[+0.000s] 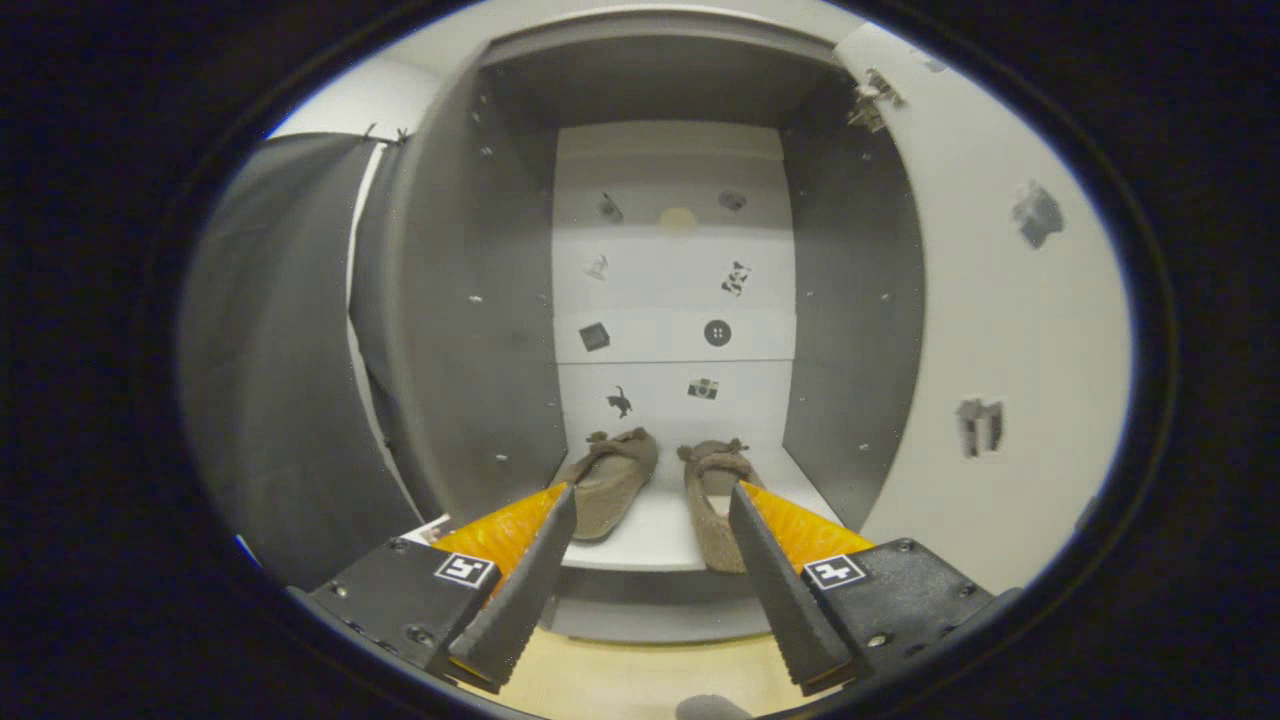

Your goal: Open the shoe cabinet door, grab the shoes and put them into the shoe cabinet, then close the shoe cabinet door.

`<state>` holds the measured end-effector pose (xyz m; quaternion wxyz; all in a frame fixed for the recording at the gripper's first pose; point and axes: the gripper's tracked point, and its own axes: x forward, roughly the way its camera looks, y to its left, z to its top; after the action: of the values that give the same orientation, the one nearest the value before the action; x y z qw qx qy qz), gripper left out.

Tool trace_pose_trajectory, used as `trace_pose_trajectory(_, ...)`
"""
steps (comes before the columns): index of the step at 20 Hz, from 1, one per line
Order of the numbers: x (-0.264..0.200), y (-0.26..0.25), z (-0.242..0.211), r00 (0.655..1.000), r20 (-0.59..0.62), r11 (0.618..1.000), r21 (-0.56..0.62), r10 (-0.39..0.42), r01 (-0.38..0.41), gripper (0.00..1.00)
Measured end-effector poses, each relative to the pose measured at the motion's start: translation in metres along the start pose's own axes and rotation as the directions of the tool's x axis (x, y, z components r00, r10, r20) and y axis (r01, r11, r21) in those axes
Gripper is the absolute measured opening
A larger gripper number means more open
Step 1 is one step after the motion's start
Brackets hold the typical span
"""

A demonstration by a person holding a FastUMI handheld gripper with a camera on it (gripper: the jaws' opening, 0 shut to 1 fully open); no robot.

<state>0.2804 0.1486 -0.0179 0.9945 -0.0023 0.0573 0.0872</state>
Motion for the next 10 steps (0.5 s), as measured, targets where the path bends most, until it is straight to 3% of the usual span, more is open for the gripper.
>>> trace_pose_trajectory(10, -0.199, -0.033, 0.003, 0.995, 0.103, 1.0, -0.007, -0.015, 0.016, 0.99)
